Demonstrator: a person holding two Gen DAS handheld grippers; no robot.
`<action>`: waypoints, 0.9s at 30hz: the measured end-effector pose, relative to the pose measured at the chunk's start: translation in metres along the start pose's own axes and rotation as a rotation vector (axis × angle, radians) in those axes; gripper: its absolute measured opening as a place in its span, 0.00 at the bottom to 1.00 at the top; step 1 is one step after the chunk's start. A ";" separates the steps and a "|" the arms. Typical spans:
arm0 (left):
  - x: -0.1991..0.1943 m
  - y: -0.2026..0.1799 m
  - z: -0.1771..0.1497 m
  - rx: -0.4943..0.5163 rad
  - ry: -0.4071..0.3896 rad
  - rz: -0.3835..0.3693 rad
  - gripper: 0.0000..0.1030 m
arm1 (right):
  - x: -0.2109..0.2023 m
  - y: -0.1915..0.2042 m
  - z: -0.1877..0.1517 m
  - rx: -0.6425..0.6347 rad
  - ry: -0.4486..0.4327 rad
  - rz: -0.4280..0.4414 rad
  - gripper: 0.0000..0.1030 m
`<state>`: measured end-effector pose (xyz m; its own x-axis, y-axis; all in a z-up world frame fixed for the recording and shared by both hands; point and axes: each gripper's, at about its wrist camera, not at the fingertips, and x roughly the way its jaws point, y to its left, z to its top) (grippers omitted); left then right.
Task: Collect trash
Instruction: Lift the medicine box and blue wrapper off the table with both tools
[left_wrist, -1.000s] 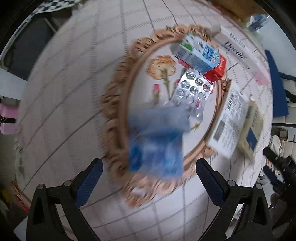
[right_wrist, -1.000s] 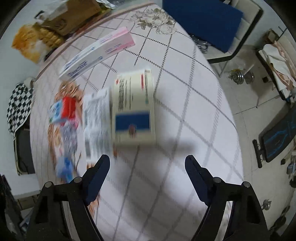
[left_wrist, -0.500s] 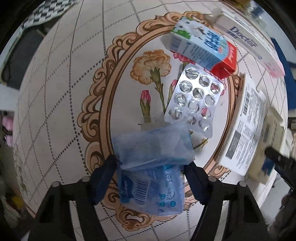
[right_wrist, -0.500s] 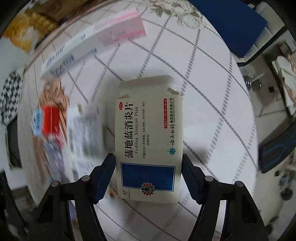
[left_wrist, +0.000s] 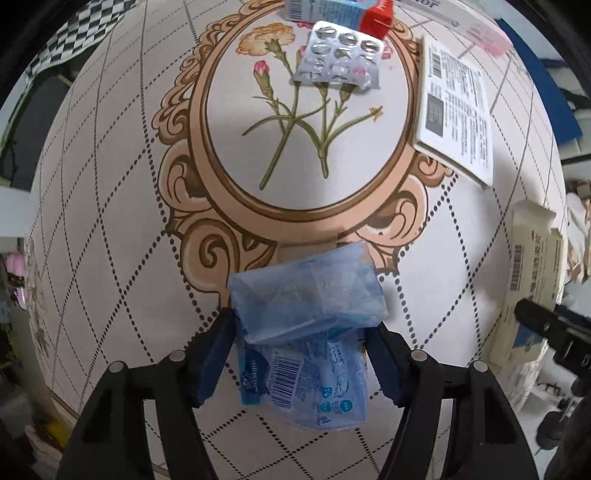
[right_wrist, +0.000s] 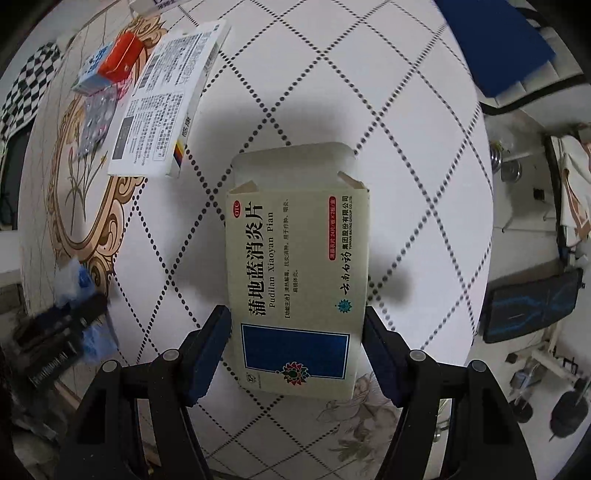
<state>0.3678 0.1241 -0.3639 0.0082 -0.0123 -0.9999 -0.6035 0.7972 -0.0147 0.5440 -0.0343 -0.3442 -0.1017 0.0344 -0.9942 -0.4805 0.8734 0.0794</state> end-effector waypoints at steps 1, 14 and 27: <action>0.000 -0.002 -0.001 0.005 -0.001 0.007 0.64 | 0.000 0.001 -0.002 0.009 -0.009 -0.004 0.70; -0.002 -0.011 0.011 0.005 -0.010 0.006 0.64 | 0.016 0.028 -0.027 -0.035 -0.012 -0.067 0.72; -0.006 -0.006 0.003 0.028 -0.031 0.001 0.51 | 0.027 0.042 -0.038 -0.042 -0.035 -0.101 0.72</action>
<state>0.3736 0.1215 -0.3573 0.0323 0.0066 -0.9995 -0.5809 0.8139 -0.0134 0.4874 -0.0150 -0.3648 -0.0208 -0.0352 -0.9992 -0.5233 0.8520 -0.0191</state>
